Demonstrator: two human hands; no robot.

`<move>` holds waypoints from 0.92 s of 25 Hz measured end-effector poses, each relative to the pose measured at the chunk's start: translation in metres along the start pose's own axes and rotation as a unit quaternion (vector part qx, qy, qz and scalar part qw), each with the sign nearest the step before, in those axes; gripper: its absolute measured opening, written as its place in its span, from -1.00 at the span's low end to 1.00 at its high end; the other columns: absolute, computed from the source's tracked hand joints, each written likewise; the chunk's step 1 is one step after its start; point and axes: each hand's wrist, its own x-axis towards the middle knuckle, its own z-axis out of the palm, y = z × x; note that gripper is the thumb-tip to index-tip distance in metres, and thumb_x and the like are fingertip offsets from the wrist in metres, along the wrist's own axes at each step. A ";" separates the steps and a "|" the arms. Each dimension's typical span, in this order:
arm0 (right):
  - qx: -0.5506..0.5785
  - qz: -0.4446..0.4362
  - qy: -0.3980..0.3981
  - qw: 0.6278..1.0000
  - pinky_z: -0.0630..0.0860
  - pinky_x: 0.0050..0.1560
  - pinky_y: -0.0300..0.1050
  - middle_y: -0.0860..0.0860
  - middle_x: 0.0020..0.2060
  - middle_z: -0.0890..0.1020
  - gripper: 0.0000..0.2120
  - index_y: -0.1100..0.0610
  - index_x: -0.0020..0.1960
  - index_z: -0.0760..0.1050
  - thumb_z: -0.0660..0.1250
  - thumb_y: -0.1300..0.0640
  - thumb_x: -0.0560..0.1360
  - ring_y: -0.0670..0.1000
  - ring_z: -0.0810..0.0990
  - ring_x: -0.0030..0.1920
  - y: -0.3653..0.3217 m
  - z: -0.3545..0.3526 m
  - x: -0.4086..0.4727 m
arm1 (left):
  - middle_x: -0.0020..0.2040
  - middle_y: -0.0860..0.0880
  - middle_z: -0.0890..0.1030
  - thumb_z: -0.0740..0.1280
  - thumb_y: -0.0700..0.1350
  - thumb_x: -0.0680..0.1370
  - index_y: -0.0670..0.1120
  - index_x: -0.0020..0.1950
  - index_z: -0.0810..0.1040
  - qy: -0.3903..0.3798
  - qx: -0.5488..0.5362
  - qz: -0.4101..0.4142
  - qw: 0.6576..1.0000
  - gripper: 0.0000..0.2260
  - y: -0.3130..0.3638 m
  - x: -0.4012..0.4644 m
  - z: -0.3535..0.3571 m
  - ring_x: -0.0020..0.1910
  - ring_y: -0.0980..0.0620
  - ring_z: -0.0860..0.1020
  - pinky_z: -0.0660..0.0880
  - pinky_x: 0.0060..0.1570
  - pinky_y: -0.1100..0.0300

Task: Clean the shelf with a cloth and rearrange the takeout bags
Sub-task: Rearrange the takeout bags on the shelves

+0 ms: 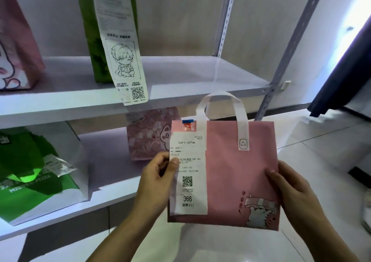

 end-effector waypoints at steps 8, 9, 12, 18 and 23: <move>0.058 -0.093 0.134 0.985 0.67 -0.04 0.11 0.00 -0.02 0.74 -0.82 -0.18 0.11 0.66 0.34 0.03 0.60 0.07 0.73 -0.08 -0.092 -0.038 0.056 | 0.14 0.26 0.65 0.33 -0.26 0.56 0.31 0.18 0.48 -0.148 0.042 0.152 0.976 -0.56 0.127 0.033 0.045 0.14 0.28 0.61 0.58 -0.06 0.35; 0.057 -0.110 0.136 0.983 0.68 -0.15 0.03 -0.01 -0.05 0.74 -0.83 -0.16 0.13 0.65 0.34 0.03 0.61 0.03 0.74 -0.14 -0.106 -0.039 0.069 | 0.14 0.26 0.65 0.32 -0.27 0.58 0.28 0.21 0.47 -0.144 0.044 0.161 0.975 -0.56 0.140 0.042 0.047 0.13 0.28 0.61 0.59 -0.08 0.34; 0.051 -0.148 0.132 0.979 0.62 -0.36 -0.22 -0.09 -0.17 0.74 -0.85 -0.12 0.10 0.64 0.31 0.05 0.62 -0.08 0.72 -0.27 -0.146 -0.035 0.112 | 0.18 0.18 0.65 0.33 -0.30 0.58 0.11 0.33 0.45 -0.108 0.076 0.204 0.970 -0.59 0.172 0.072 0.054 0.16 0.24 0.61 0.57 -0.03 0.37; 0.010 -0.229 0.138 0.963 0.61 -0.31 -0.31 -0.12 -0.09 0.67 -0.85 -0.10 0.18 0.54 0.27 0.05 0.65 -0.18 0.68 -0.21 -0.174 0.002 0.193 | 0.25 0.02 0.54 0.38 -0.20 0.57 0.12 0.33 0.42 -0.022 0.194 0.245 0.950 -0.60 0.195 0.127 0.047 0.25 0.16 0.54 0.54 0.24 0.17; -0.066 -0.167 0.107 0.978 0.67 0.03 0.18 0.00 0.00 0.65 -0.65 -0.07 0.43 0.39 0.26 -0.01 0.65 0.07 0.68 -0.01 -0.138 0.029 0.230 | 0.14 0.06 0.57 0.39 -0.12 0.56 0.16 0.32 0.44 0.100 0.312 0.222 0.919 -0.63 0.167 0.150 0.044 0.07 0.06 0.59 0.62 0.02 0.07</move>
